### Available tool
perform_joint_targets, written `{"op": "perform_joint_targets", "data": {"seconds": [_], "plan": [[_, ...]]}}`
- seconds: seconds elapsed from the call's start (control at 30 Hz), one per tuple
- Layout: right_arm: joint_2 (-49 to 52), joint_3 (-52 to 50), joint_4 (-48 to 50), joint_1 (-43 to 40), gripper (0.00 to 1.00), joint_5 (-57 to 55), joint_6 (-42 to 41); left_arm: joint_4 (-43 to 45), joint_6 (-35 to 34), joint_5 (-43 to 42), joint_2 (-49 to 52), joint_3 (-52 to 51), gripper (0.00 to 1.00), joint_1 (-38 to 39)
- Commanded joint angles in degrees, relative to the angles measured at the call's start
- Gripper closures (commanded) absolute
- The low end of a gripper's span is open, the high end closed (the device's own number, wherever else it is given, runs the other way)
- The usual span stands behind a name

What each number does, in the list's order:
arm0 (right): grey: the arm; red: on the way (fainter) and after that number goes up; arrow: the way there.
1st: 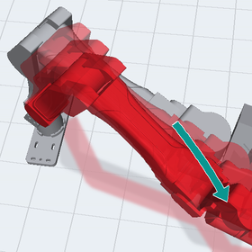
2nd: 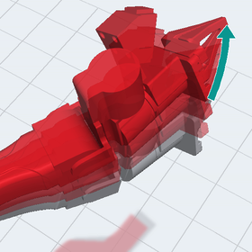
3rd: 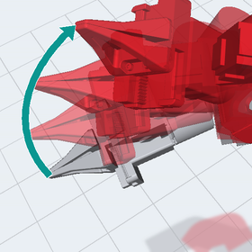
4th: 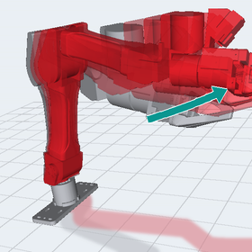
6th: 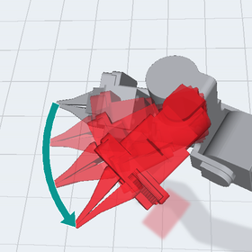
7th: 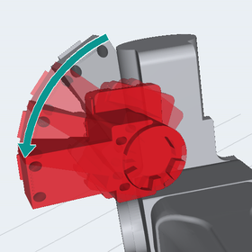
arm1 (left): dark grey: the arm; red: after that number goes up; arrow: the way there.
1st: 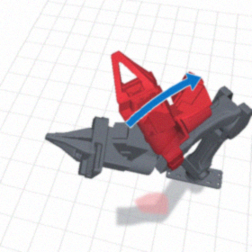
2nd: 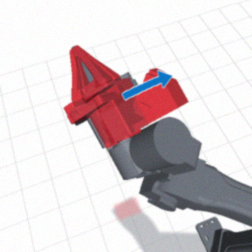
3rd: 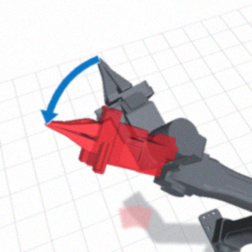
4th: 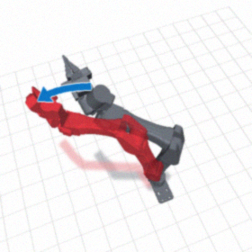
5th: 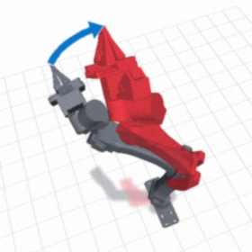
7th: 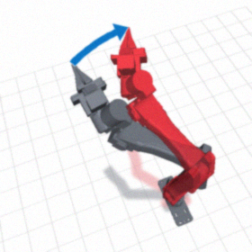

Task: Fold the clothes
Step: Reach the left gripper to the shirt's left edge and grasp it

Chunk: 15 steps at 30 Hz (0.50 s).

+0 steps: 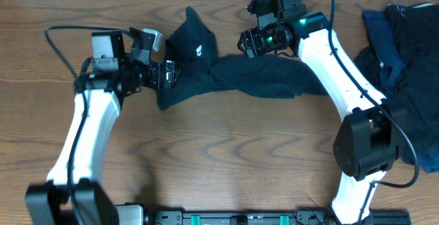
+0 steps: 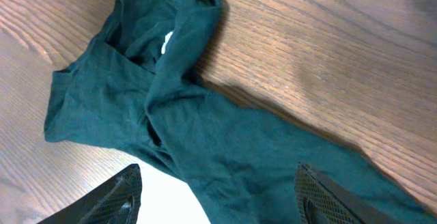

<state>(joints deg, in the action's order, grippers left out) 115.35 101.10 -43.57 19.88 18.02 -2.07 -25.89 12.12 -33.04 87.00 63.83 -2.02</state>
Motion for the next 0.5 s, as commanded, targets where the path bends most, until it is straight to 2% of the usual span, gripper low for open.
{"op": "perform_joint_targets", "data": {"seconds": [0.0, 0.03, 0.07, 0.1, 0.23, 0.3, 0.47], "plan": [[0.66, 0.00, 0.07, 1.05, 0.30, 0.22, 0.85, 1.62, 0.76, -1.03, 2.40, 0.92, 0.02, 0.02], [0.68, 0.00, 0.07, 1.18, 0.30, 0.22, 0.85, 2.03, 1.01, -0.76, 3.02, 0.92, 0.01, 0.02], [0.70, 0.02, 0.07, 1.31, 0.30, 0.22, 0.85, 2.67, 1.79, 0.22, 3.69, 0.92, 0.08, 0.02], [0.72, 0.00, 0.09, 1.42, 0.30, 0.22, 0.85, 3.26, 1.81, 2.16, 4.31, 0.92, 0.22, 0.02], [0.72, 0.00, 0.09, 1.53, 0.30, 0.20, 0.85, 4.24, 1.79, 6.29, 7.17, 0.90, 0.39, 0.02], [0.72, 0.00, 0.09, 1.53, 0.29, 0.20, 0.85, 5.27, 1.79, 6.58, 9.18, 0.90, 0.54, 0.02], [0.72, 0.00, 0.09, 1.51, 0.28, 0.20, 0.87, 9.88, 1.79, 6.75, 14.58, 0.90, 0.56, 0.02]]}}
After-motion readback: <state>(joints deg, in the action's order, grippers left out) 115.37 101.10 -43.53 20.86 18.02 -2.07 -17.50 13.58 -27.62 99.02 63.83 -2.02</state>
